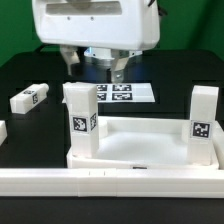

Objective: Assemble desk

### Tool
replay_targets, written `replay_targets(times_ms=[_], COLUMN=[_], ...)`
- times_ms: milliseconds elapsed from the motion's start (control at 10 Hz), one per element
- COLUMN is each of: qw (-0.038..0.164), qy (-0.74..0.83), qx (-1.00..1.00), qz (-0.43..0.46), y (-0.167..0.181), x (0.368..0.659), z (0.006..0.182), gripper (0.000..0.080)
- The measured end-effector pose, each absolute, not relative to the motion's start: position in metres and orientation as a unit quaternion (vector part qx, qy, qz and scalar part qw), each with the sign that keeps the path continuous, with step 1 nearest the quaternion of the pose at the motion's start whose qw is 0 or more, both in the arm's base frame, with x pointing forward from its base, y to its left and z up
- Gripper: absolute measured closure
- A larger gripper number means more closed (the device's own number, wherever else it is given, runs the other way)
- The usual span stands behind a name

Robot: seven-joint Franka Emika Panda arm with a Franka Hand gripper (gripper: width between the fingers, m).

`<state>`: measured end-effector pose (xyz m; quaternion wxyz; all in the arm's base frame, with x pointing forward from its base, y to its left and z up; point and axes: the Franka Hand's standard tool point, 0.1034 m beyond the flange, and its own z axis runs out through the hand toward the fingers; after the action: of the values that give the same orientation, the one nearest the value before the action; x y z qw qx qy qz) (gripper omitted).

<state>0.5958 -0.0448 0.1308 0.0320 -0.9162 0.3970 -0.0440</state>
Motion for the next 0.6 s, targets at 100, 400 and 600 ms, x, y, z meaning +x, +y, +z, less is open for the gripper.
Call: replay_targets(times_ms=[100,400,600], qw=[0.033,0.032,0.032], qy=[0.406,0.399,0.399], qx=[-0.912,-0.915,-0.916], qz=[-0.042,-0.042,-0.041], y=[-0.0356,-0.0318,-0.0316], x=[0.5957,0.5964,0.5961], z=[0.1303,0.1291,0.1284], gripper=[0.0151,0.0151,0.0151])
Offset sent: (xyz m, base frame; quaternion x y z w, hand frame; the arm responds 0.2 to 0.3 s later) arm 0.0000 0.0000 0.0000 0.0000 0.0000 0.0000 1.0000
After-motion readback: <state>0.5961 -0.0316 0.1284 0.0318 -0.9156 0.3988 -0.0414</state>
